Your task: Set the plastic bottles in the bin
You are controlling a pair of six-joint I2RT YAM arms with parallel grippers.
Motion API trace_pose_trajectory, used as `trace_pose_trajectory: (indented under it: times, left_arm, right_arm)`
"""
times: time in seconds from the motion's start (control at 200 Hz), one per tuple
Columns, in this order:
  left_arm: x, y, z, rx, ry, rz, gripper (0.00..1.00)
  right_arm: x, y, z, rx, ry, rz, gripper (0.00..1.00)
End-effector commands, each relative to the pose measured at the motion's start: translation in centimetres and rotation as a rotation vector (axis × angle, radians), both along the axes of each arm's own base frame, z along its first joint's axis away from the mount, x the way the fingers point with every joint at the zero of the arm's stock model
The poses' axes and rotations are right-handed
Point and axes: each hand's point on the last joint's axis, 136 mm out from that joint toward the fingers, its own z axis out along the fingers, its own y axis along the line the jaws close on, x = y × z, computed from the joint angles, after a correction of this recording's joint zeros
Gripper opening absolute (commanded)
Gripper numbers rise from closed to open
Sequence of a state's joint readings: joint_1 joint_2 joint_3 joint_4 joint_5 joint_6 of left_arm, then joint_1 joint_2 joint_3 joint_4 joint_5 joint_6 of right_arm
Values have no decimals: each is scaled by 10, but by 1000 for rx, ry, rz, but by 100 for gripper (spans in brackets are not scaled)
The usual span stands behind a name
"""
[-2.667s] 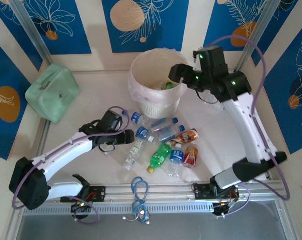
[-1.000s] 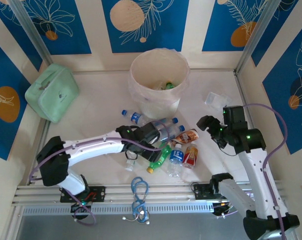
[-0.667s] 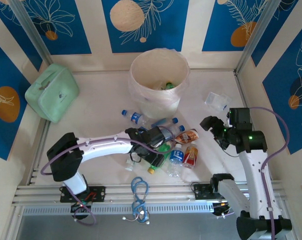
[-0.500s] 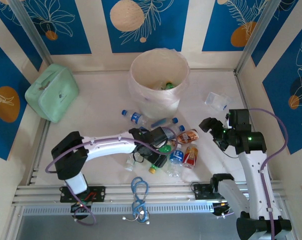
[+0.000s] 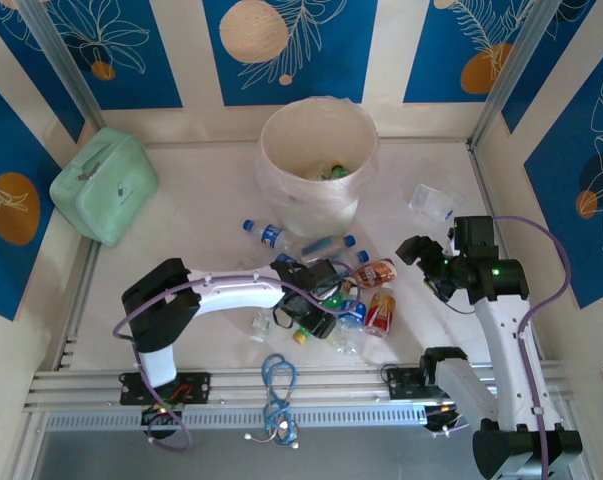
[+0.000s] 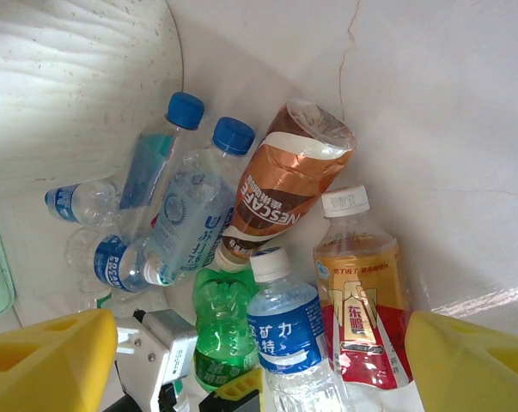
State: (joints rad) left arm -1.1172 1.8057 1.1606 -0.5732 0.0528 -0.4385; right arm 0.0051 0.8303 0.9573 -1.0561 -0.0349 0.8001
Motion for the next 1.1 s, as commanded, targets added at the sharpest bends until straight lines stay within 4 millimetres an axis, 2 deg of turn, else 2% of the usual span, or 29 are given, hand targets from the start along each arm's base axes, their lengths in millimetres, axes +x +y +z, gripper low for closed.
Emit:
trace_pose_trajectory:
  times: [0.0, 0.32, 0.47, 0.615, 0.8, 0.955, 1.095]
  left_arm:
    - [-3, -11, 6, -28, 6, -18, 75]
    - [-6, -7, 26, -47, -19, -20, 64]
    - [-8, -6, 56, -73, -54, -35, 62]
    - [-4, 0, 99, -116, -114, -30, 62]
    - [8, 4, 168, -182, -221, -15, 62]
    - [31, 2, 229, -261, -318, 26, 62]
    - [65, -2, 284, -353, -391, 77, 61]
  right_arm:
    - [-3, 2, 4, 12, -6, 15, 87]
    - [-1, 1, 7, 2, -16, 10, 86]
    - [-2, -1, 9, -10, -20, 13, 86]
    - [-3, -1, 8, -20, -18, 18, 86]
    - [-4, 3, 5, -33, -10, 36, 86]
    - [-5, 7, 5, -40, -8, 49, 86]
    - [-7, 9, 6, -54, -8, 56, 86]
